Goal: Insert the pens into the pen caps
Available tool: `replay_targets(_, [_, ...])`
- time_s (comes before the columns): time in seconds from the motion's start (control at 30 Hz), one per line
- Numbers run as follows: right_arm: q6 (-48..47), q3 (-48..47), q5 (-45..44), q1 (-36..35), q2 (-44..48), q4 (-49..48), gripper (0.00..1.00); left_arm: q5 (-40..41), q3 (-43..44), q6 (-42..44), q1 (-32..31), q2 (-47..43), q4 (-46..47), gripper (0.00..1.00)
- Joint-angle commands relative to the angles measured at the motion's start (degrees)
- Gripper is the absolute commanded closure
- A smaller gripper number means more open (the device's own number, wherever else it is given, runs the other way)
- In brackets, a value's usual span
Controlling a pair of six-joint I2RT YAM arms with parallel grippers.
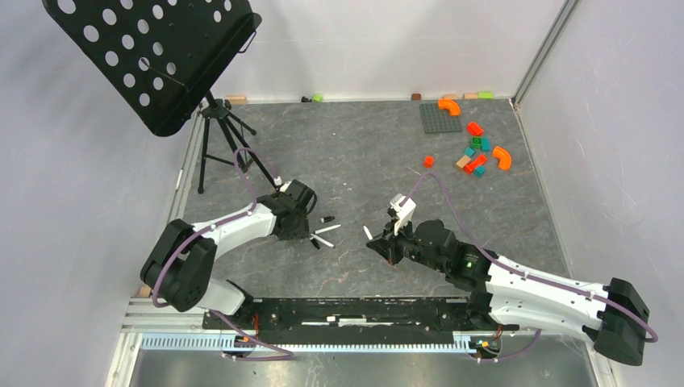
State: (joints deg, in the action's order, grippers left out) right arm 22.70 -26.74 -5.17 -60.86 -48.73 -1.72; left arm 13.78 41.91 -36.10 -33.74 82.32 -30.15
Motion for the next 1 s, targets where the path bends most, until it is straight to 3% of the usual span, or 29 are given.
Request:
replay_targets(0.0, [0.5, 0.8, 0.2, 0.0, 0.3, -2.7, 1.0, -3.7, -1.1, -4.5, -0.4, -1.3, -0.1, 0.46])
replay_targets(0.23, [0.5, 1.0, 0.4, 0.0, 0.0, -3.0, 1.0, -5.5, -1.3, -3.8, -0.5, -2.5, 0.4, 0.49])
replay_targets(0.57, [0.6, 1.4, 0.4, 0.0, 0.7, -2.9, 1.0, 3.0, 2.4, -4.0, -0.6, -3.1, -5.7, 0.41])
replay_targets(0.97, [0.5, 1.9, 0.5, 0.0, 0.6, -3.1, 1.0, 8.1, 6.6, -6.8, -0.5, 2.3, -5.8, 0.47])
